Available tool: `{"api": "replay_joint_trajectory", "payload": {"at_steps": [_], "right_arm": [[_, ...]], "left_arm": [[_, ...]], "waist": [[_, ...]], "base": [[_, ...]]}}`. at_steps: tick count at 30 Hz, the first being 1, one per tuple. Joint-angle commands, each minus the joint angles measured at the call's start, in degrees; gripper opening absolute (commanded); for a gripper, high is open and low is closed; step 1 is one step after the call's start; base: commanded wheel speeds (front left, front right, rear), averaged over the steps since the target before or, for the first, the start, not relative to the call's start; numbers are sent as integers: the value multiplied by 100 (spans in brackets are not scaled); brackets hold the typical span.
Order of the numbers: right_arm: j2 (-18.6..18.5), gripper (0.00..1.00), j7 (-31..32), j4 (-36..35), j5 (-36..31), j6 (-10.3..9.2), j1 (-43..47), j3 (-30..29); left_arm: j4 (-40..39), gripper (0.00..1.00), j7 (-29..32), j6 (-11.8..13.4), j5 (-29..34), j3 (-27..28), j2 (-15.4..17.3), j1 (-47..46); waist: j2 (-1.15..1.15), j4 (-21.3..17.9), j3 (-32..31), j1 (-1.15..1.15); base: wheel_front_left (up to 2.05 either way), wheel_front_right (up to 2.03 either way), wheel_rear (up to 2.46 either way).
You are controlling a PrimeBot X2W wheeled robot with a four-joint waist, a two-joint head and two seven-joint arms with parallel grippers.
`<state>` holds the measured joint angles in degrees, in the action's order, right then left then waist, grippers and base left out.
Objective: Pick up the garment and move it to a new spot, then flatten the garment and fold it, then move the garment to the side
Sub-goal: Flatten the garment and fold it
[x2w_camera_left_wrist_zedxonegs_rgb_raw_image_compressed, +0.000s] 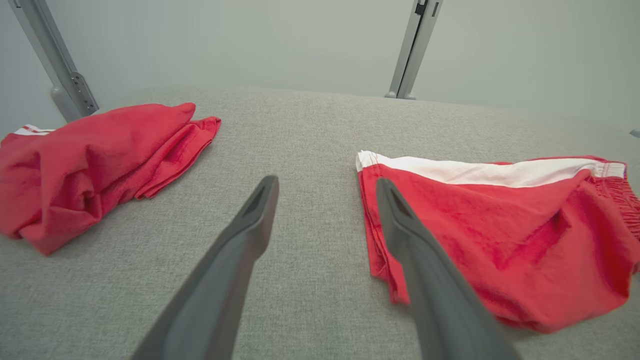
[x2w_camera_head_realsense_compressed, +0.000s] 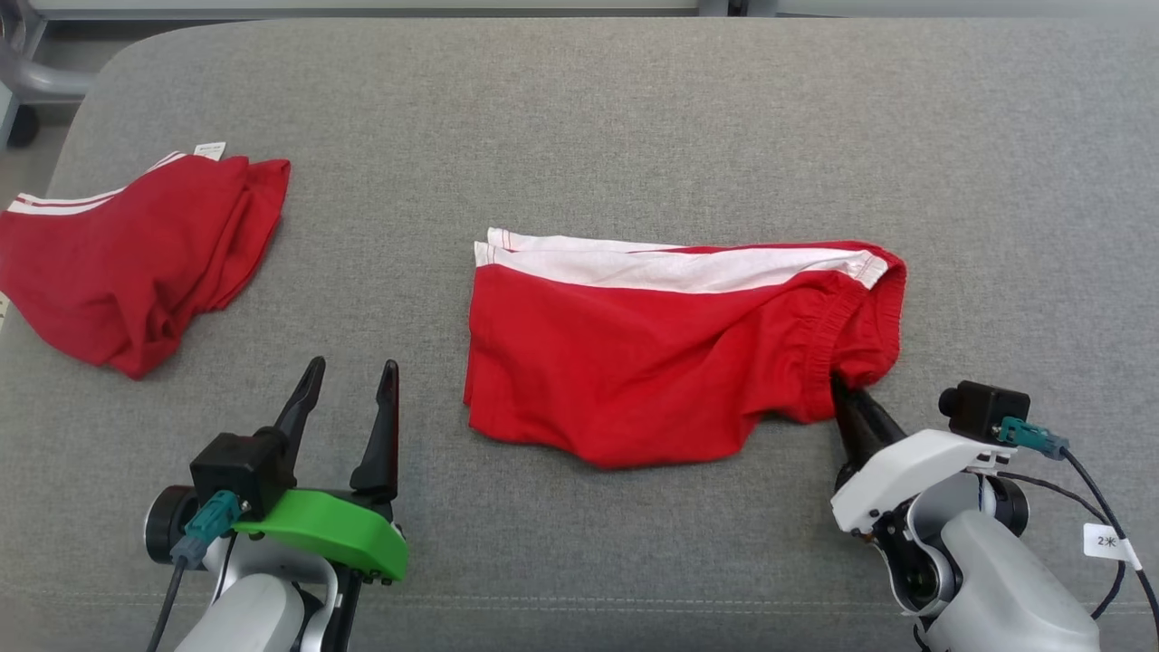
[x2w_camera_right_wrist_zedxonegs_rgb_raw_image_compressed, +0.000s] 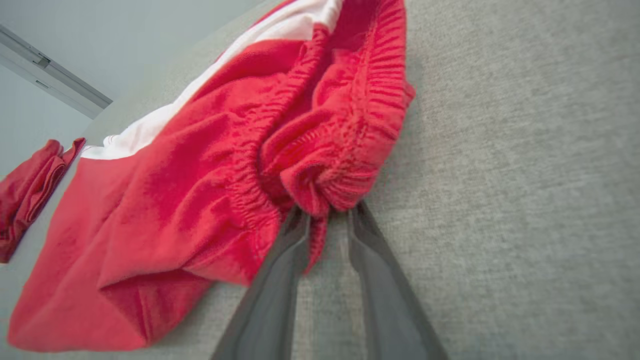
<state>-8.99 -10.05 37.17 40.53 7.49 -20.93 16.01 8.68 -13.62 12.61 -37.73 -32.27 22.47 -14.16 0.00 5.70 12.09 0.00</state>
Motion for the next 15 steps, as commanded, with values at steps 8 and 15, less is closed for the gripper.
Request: {"api": "replay_joint_trajectory", "payload": {"at_steps": [8,15], "right_arm": [[-467,0,-344,-197,538,-3,297,-104],[-811,0,-464,-290,622,-3,664,-511]], "left_arm": [[16,100,-54,37,31,42,47,-65],[6,100,-57,97,-25,104,99,66]], "waist": [[0,-146,-7,0],[0,-302,-137,0]], "base": [[0,0,0],[0,0,0]]}}
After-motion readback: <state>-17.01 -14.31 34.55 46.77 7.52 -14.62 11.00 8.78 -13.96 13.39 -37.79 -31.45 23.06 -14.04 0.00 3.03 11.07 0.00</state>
